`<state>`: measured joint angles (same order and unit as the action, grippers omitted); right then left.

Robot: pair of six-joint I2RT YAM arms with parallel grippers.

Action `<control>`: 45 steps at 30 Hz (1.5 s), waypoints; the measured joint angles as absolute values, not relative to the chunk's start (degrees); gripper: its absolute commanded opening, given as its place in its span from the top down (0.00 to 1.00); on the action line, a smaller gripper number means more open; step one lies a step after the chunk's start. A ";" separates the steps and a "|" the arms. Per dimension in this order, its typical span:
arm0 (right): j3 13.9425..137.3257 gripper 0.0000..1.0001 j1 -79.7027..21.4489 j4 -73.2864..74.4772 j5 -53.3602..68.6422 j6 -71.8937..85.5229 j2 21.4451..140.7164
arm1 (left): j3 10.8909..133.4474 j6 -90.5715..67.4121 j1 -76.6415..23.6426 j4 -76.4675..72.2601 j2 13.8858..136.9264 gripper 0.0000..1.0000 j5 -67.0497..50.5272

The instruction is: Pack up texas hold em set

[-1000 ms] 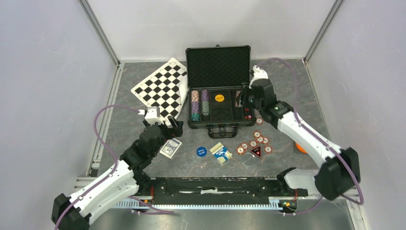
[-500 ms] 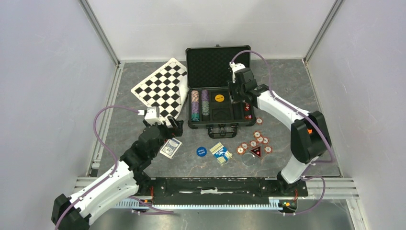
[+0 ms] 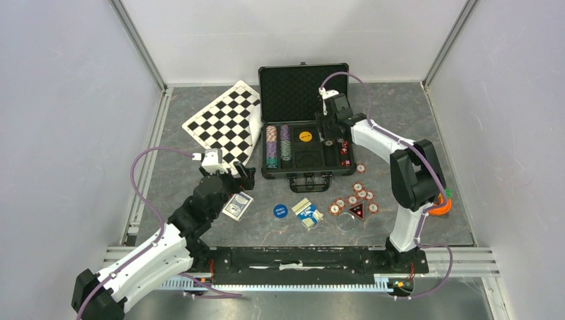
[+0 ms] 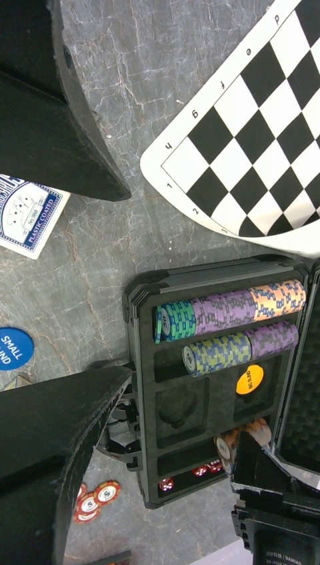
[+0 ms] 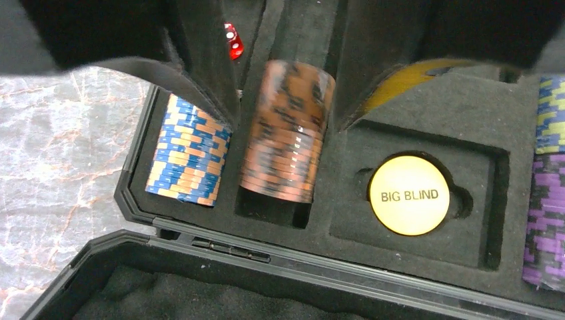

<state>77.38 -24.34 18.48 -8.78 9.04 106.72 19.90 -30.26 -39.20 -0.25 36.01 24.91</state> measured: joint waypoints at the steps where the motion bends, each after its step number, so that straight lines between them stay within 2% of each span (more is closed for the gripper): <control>1: 77.58 0.27 -24.29 18.48 -8.75 9.28 107.09 | 19.84 -30.26 -39.18 -0.27 36.12 0.00 24.91; 3: 77.78 0.22 -24.14 18.48 -8.82 9.47 107.39 | 19.75 -30.26 -39.18 -0.32 36.32 0.00 24.93; 6: 78.04 0.21 -23.70 17.98 -8.05 9.72 107.42 | 19.73 -30.24 -39.20 -0.38 36.60 0.00 24.93; 12: 79.15 0.31 -22.83 18.00 -5.76 9.52 106.89 | 19.73 -30.22 -39.18 -0.43 36.71 0.00 24.93; 16: 77.06 0.42 -22.72 17.87 -3.16 9.56 103.46 | 19.73 -30.04 -39.18 -0.56 36.69 0.00 24.91; 20: 70.35 0.63 -22.76 17.19 -1.61 9.72 97.01 | 19.73 -29.89 -39.18 -0.58 36.71 0.00 24.91; 30: 58.43 0.64 -22.81 12.88 1.54 11.53 93.65 | 19.68 -29.87 -39.18 -0.60 36.71 0.00 24.91; 45: 68.25 0.69 -22.85 11.38 -0.91 11.99 104.47 | 19.31 -29.26 -39.20 -1.48 37.82 0.00 24.93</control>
<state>68.25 -22.85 11.38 -0.91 11.99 104.47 19.31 -29.26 -39.20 -1.48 37.82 24.93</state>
